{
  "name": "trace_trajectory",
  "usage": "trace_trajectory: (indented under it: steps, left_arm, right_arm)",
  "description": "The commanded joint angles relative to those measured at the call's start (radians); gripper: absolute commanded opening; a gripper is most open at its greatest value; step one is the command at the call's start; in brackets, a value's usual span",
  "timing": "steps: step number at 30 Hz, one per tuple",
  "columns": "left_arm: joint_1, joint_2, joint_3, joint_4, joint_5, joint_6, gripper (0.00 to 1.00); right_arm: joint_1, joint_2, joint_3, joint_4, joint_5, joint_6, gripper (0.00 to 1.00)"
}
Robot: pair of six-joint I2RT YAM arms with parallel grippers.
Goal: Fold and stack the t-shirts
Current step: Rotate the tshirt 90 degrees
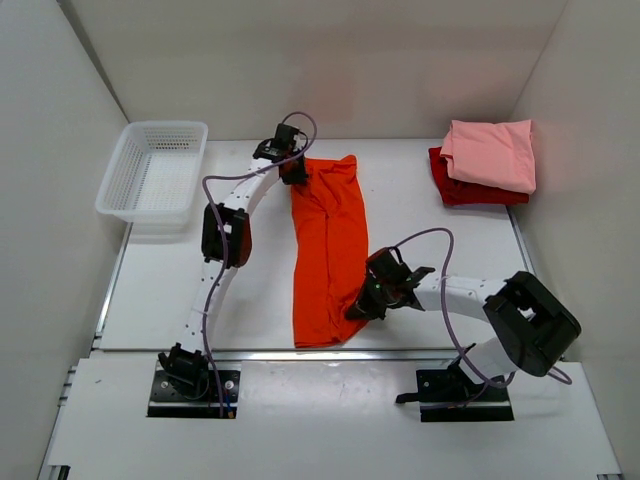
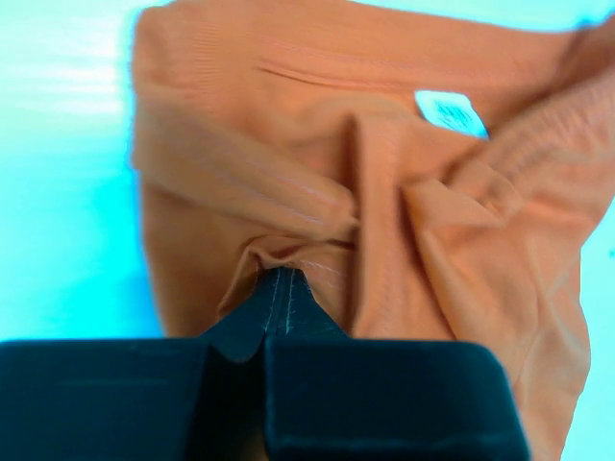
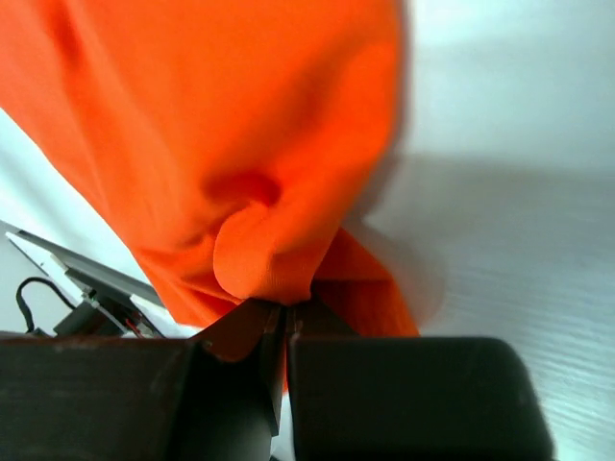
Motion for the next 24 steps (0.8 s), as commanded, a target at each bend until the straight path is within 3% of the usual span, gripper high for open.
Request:
trace_trajectory:
  steps: [1,8,12,15,18,22,24]
  left_arm:
    - [0.052,-0.006,0.021,0.026,0.006,-0.031,0.00]
    - [0.042,-0.144,0.007,0.094,0.075,-0.040,0.01]
    - [0.023,-0.302,-0.031,0.095,0.119,-0.024,0.13]
    - [0.003,-0.460,-0.196,0.066,0.144,0.025,0.21]
    - [-0.033,-0.696,-0.654,0.095,0.149,0.076,0.37]
    - [-0.063,-1.056,-1.235,0.210,0.153,0.050,0.43]
    - [-0.081,-1.193,-1.433,0.245,0.175,0.026,0.47]
  right_arm:
    - [-0.006,-0.019,-0.070,-0.107,-0.004,0.015,0.01]
    - [0.086,-0.177,0.053,-0.205,0.215,-0.022,0.01]
    - [0.152,-0.240,0.105,-0.302,0.341,-0.010,0.11]
    - [0.175,-0.225,0.120,-0.315,0.351,-0.030,0.13]
    - [0.149,-0.159,0.163,-0.356,0.378,-0.147,0.21]
    - [0.092,-0.176,0.145,-0.347,0.371,-0.257,0.28]
    - [0.059,-0.219,0.111,-0.333,0.348,-0.281,0.35]
